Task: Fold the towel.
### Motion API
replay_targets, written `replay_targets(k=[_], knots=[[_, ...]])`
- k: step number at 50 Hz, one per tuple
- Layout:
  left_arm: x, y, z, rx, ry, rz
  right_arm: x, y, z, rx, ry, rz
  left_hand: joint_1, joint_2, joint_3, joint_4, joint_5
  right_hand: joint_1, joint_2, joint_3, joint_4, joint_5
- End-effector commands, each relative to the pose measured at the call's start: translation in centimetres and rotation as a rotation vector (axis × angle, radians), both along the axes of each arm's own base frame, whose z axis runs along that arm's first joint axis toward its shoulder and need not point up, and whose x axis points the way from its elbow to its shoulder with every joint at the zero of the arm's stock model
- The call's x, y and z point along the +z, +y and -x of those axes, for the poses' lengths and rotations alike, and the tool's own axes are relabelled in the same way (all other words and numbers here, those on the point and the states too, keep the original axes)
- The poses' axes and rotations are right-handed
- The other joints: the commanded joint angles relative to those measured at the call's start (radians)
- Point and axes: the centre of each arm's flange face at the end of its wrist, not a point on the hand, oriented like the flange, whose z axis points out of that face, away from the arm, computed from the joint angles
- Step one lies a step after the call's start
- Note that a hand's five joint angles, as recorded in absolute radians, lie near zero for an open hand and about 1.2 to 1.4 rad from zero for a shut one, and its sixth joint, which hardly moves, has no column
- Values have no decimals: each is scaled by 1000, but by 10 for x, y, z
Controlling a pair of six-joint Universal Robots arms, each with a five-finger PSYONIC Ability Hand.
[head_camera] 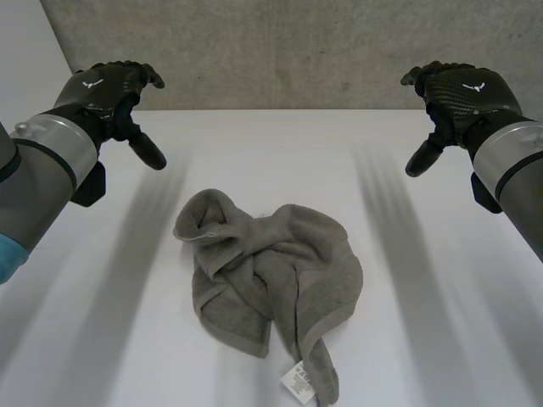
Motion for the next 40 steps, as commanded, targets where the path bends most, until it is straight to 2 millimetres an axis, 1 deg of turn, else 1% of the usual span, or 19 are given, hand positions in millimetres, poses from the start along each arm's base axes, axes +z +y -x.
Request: replay_targets(k=[1, 5, 8, 10, 11, 12, 13, 14, 15, 16, 17, 18, 19, 20, 22, 25, 37, 39, 40], knots=[[-2, 0, 0, -4, -3, -6, 0, -1, 1, -3, -8, -3, -71, -64, -58, -66, -26, -60, -77, -53, -76, -63], [-5, 0, 1, -9, -7, -11, -3, -2, 1, 1, -32, -21, -71, -64, -58, -66, -26, -60, -77, -53, -76, -63], [-16, -5, 3, -12, -19, -41, -15, -7, -3, 15, -58, -68, -71, -64, -58, -66, -26, -60, -77, -53, -76, -63], [-24, -8, 5, -15, -27, -62, -34, -13, -9, 49, -66, -136, -71, -64, -58, -66, -26, -60, -77, -53, -76, -63], [-34, -10, 7, -20, -36, -87, -34, -13, -9, 49, -66, -136, -71, -64, -58, -66, -26, -60, -77, -53, -76, -63], [-34, -10, 7, -20, -36, -87, -48, -15, -13, 77, -72, -182, -71, -64, -58, -66, -26, -60, -77, -53, -76, -63], [-43, -13, 8, -21, -46, -111, -60, -17, -17, 95, -85, -228, -71, -64, -58, -66, -26, -60, -77, -53, -76, -63], [-54, -15, 10, -24, -55, -140, -61, -17, -17, 95, -85, -228, -74, -67, -58, -66, -29, -60, -77, -53, -76, -63], [-55, -15, 10, -24, -55, -140, -77, -19, -20, 105, -110, -289, -74, -67, -58, -66, -29, -60, -77, -53, -76, -63], [-64, -17, 12, -29, -64, -163, -77, -19, -20, 105, -110, -290, -74, -67, -58, -66, -29, -60, -77, -53, -76, -63], [-76, -18, 13, -32, -77, -194, -94, -20, -24, 114, -143, -359, -74, -67, -58, -66, -29, -60, -77, -53, -76, -63], [-76, -18, 13, -32, -77, -194, -95, -20, -24, 114, -143, -360, -74, -67, -58, -66, -29, -60, -77, -53, -76, -63], [-87, -19, 15, -35, -86, -220, -106, -20, -27, 120, -170, -409, -74, -67, -58, -66, -29, -60, -77, -53, -76, -63], [-87, -19, 15, -35, -86, -221, -116, -20, -29, 126, -198, -451, -74, -67, -58, -66, -29, -60, -77, -53, -76, -63], [-106, -20, 17, -41, -103, -268, -125, -20, -31, 132, -218, -487, -74, -67, -58, -66, -29, -60, -77, -53, -76, -63], [-121, -21, 19, -57, -113, -307, -140, -19, -34, 141, -230, -536, -74, -67, -58, -66, -29, -60, -77, -53, -76, -63], [-143, -16, 29, -160, -108, -373, -187, -10, -47, 163, -162, -628, -4, 4, -58, -66, 42, -60, -77, -53, -76, -63], [-144, -15, 29, -163, -109, -376, -193, -4, -51, 186, -122, -629, 58, 65, -58, -66, 103, 216, 199, -53, -76, 213], [-144, -15, 30, -164, -109, -377, -193, -4, -51, 186, -122, -629, 159, 167, -58, -66, 205, 218, 200, -53, -76, 214]])
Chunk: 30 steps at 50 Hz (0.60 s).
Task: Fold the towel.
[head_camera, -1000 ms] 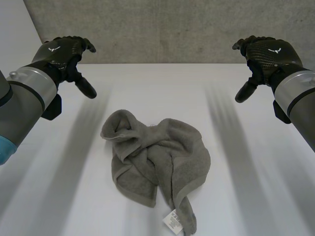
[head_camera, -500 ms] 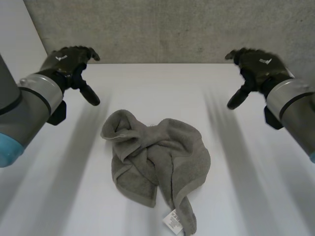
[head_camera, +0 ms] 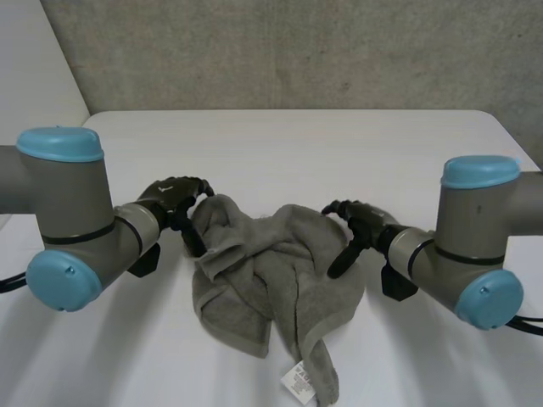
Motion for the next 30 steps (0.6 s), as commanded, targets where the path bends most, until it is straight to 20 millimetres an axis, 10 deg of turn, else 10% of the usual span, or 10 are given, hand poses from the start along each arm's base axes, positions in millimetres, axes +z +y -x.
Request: replay_targets(k=[1, 4, 13, 19, 21, 23, 26, 28, 30], knots=[[-3, 4, 3, -28, 6, -15, -15, 9, -8, 62, 67, 2, 365, 369, -58, -66, 395, 415, 404, -53, -76, 416], [-3, 5, 4, -31, 9, -16, -9, 12, -9, 88, 76, 28, 1025, 1029, -58, -66, 1054, 1031, 1020, -53, -76, 1032], [24, -2, 9, -49, 49, 90, 61, 1, -17, 174, 79, 303, 1077, 1082, -58, -66, 1107, 1147, 1136, -53, -76, 1148], [124, -24, 15, -50, 137, 434, 147, -13, -22, 192, 66, 621, 1077, 1082, -58, -66, 1107, 1147, 1136, -53, -76, 1148], [161, -22, 15, -52, 153, 545, 221, -12, -19, 157, 33, 891, 1077, 1082, -58, -66, 1107, 1147, 1136, -53, -76, 1148], [229, -9, 8, -48, 179, 755, 259, -5, -16, 130, 0, 1046, 1077, 1082, -58, -66, 1107, 1147, 1136, -53, -76, 1148], [278, 10, -2, -36, 215, 916, 290, 4, -11, 96, -37, 1184, 1077, 1082, -58, -66, 1107, 1147, 1136, -53, -76, 1148], [294, 19, -6, -30, 237, 978, 329, 25, 6, 33, -92, 1402, 1077, 1082, -58, -66, 1107, 1147, 1136, -53, -76, 1148], [299, 26, -10, -27, 247, 1010, 327, 28, 13, 23, -84, 1415, 1077, 1082, -58, -66, 1107, 1147, 1136, -53, -76, 1148]])
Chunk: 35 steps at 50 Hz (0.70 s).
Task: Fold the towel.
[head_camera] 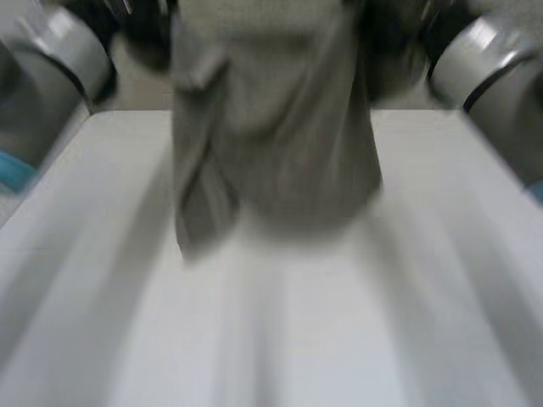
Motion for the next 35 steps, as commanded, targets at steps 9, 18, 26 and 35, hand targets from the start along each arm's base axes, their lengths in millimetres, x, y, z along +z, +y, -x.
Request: replay_targets(k=[9, 18, 26, 35], knots=[[-40, 35, -20, -6, -74, 1, -43, 42, 33, -32, 160, 26, 100, 95, -58, -66, 79, 71, 130, -53, -76, 56], [-175, 50, -30, -84, -344, -171, -169, 56, 63, -60, 623, -124, 100, 95, -58, -66, 79, -197, -137, -53, -76, -212], [-255, 74, -30, -125, -597, -245, -228, 64, 69, -8, 736, -364, -755, -760, -58, -66, -776, -705, -645, -53, -76, -720], [-255, 76, -28, -131, -604, -236, -226, 61, 69, -15, 611, -500, -795, -800, -58, -66, -816, -877, -817, -53, -76, -891]])
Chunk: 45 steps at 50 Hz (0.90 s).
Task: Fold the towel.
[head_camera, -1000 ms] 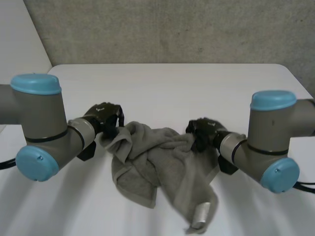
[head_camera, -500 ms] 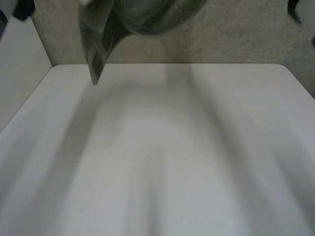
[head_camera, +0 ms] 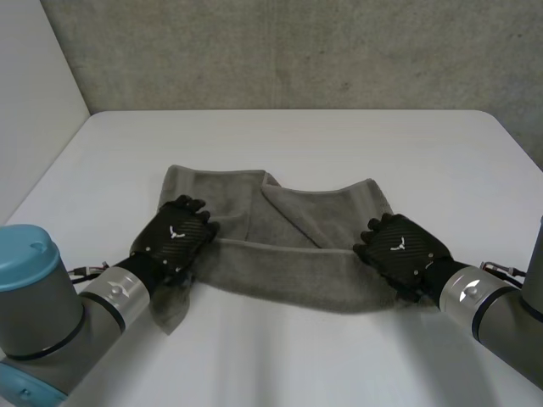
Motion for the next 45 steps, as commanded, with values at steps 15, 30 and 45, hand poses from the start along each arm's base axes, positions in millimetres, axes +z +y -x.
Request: replay_targets(k=[15, 30, 45], knots=[[6, -4, -7, 141, -23, 34, 16, -39, 25, -286, -221, -117, -173, -170, -58, -66, -134, -82, -96, -53, -76, -50], [6, -10, -18, 226, -60, 4, -25, -67, 37, -393, -181, -382, -361, -358, -58, -66, -323, -24, -38, -53, -76, 8], [4, -12, -17, 234, -40, -24, 11, -70, 54, -409, -252, -255, -355, -352, -58, -66, -317, 871, 857, -53, -76, 903]])
